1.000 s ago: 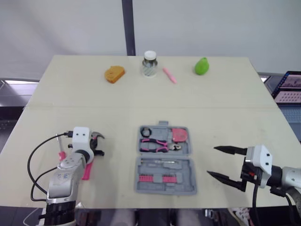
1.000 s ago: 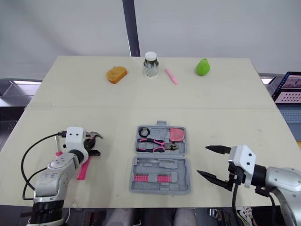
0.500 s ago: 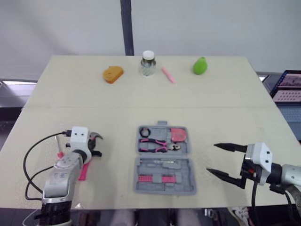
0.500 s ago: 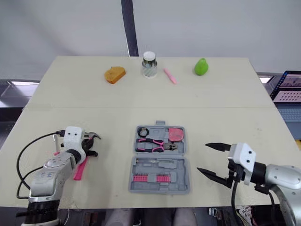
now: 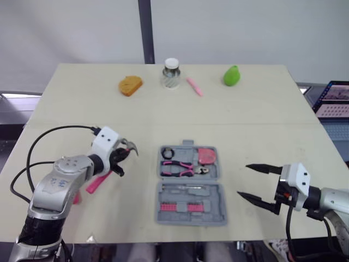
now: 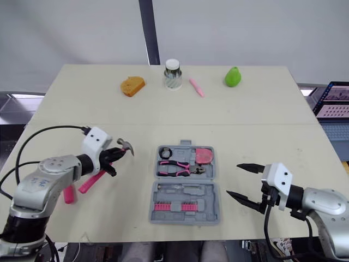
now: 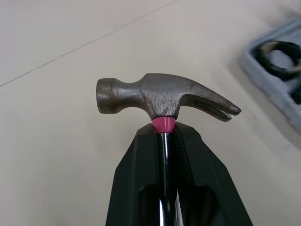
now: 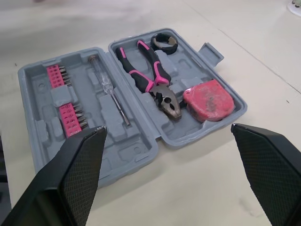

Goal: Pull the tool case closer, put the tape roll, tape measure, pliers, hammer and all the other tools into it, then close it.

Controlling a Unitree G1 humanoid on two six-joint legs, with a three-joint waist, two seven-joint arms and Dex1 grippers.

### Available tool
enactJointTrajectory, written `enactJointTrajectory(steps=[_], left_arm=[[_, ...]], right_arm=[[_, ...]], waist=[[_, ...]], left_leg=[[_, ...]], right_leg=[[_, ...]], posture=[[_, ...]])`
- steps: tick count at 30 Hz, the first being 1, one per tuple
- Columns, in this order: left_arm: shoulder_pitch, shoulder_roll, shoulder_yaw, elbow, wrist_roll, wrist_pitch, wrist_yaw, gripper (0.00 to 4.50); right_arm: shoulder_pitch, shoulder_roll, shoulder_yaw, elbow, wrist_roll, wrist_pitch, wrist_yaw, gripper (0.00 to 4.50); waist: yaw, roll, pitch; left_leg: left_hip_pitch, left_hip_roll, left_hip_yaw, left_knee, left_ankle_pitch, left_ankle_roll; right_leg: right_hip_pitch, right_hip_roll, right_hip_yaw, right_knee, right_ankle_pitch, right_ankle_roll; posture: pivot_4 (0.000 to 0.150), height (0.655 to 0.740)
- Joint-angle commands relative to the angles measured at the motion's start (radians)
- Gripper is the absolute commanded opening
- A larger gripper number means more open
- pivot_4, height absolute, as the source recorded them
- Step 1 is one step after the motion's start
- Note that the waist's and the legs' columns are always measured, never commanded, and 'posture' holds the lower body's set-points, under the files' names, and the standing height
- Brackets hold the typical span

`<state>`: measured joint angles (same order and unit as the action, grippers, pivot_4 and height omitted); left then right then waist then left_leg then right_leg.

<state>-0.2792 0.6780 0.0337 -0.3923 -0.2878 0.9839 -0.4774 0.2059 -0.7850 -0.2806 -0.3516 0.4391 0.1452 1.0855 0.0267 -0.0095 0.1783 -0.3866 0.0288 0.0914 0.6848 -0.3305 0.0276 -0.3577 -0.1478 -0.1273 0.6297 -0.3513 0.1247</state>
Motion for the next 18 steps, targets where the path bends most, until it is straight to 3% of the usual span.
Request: enactJointTrajectory(steps=[1, 8, 18], left_arm=[[-0.035, 0.037, -0.041, -0.078, -0.032, -0.004, -0.074, 0.04], [-0.078, 0.081, -0.147, -0.116, -0.042, -0.072, -0.197, 0.04], [-0.278, 0.007, -0.365, -0.045, -0.008, -0.105, -0.304, 0.04]], right_arm=[[0.007, 0.003, -0.016, -0.018, 0.004, -0.025, -0.008, 4.5], [0.04, 0.002, -0.026, -0.034, 0.0, -0.033, -0.014, 4.5], [0.081, -0.003, -0.053, -0.05, 0.018, -0.046, 0.006, 4.5]], waist=[[0.0, 0.0, 0.0], [0.0, 0.0, 0.0], [0.005, 0.0, 0.0]], left_leg=[[0.0, 0.0, 0.0, 0.0, 0.0, 0.0], [0.0, 0.0, 0.0, 0.0, 0.0, 0.0], [0.0, -0.001, 0.0, 0.0, 0.0, 0.001]], right_leg=[[0.0, 0.0, 0.0, 0.0, 0.0, 0.0], [0.0, 0.0, 0.0, 0.0, 0.0, 0.0], [0.0, 0.0, 0.0, 0.0, 0.0, 0.001]], posture=[[0.15, 0.695], [0.15, 0.695], [0.15, 0.695]])
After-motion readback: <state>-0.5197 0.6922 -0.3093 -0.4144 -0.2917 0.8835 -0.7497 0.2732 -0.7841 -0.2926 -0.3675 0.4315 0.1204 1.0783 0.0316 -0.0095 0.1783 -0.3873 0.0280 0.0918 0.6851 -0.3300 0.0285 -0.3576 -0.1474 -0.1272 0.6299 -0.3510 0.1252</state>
